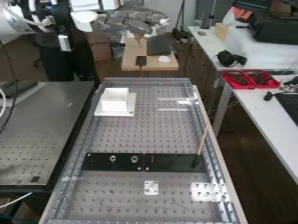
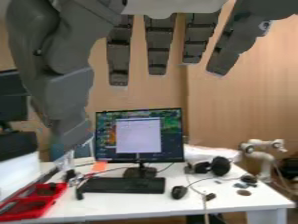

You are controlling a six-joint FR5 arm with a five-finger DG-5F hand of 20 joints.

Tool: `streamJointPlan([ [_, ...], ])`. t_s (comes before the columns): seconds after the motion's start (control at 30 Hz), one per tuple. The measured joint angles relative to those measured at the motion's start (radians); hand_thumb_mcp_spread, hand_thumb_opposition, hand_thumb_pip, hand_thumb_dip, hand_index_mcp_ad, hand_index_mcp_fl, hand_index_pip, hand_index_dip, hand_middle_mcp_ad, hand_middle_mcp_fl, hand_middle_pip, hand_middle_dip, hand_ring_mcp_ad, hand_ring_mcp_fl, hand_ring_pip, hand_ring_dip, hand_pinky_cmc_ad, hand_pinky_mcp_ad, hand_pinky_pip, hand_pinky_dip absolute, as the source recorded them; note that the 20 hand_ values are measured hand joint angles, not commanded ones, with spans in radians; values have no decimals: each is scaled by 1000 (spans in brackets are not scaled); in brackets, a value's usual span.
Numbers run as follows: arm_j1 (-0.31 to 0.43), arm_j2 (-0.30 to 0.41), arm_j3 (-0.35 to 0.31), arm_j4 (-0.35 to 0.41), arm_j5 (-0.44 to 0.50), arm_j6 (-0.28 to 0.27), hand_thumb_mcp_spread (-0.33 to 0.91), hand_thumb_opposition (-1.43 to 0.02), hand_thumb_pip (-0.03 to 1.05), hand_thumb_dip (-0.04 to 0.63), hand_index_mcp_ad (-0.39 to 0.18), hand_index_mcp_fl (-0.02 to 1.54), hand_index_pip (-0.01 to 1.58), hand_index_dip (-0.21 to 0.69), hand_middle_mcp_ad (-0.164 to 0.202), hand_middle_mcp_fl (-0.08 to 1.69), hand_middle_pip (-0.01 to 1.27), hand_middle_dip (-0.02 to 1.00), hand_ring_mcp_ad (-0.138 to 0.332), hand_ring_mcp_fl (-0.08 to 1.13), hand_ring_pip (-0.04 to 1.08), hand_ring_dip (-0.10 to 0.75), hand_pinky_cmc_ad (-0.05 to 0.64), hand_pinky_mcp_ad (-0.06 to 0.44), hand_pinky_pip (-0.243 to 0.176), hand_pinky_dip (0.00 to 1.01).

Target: Grab the smaller nut and place it in the white container

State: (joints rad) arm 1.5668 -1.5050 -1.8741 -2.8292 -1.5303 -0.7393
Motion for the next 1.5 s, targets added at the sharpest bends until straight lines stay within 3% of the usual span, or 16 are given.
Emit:
streamJointPlan([
  [0.3, 16, -109, 207, -124, 200, -12, 349, -757, 494, 222, -138, 84, 246, 164, 51, 122, 124, 208, 145, 0, 94, 87, 316, 215, -45, 428],
  [0.5, 18, -162, 290, -180, 258, 15, 318, -731, 487, 190, -138, 66, 180, 138, 52, 122, 120, 208, 159, -2, 99, 87, 316, 229, -49, 447],
  [0.73, 9, -175, 301, -187, 235, 28, 314, -730, 487, 159, -129, 68, 145, 108, 51, 122, 124, 208, 159, -2, 101, 87, 316, 227, -61, 457],
  [1.5, -9, -197, 306, -228, 195, 63, 314, -730, 487, 157, -129, 72, 133, 101, 51, 122, 124, 208, 159, 0, 99, 87, 318, 232, -63, 476],
])
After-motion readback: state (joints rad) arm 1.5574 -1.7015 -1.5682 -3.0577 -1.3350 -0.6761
